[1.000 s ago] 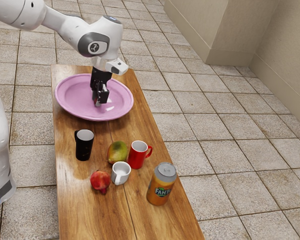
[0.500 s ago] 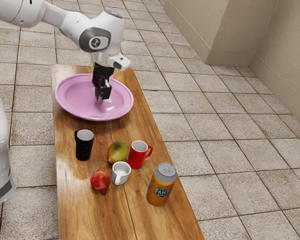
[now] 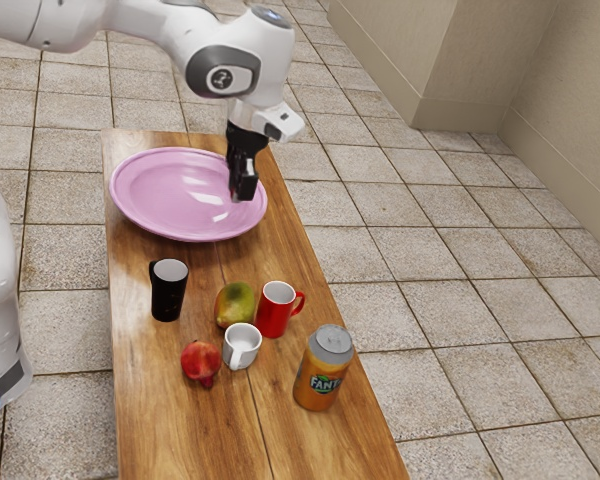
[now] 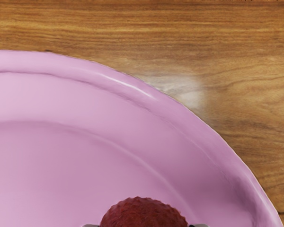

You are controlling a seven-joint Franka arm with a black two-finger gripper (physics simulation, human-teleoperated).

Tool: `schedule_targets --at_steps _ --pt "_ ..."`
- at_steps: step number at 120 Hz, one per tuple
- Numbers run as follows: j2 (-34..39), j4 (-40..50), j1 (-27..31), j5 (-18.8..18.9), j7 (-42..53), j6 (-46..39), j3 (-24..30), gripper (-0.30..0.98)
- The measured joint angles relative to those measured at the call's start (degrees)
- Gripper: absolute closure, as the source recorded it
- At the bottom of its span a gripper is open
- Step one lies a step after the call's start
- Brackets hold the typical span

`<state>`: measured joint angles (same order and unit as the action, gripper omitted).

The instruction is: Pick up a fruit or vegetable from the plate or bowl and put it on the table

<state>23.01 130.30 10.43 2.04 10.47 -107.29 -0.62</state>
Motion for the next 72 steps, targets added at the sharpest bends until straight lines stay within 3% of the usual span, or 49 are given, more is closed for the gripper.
schedule_targets --at_steps 47,72 --pt "-0.6 -1.6 -0.1 -3.1 -2.9 0.3 10.0 0.47" --pt "-3.2 -1.3 -0.2 -4.5 -4.8 0.0 11.8 0.47"
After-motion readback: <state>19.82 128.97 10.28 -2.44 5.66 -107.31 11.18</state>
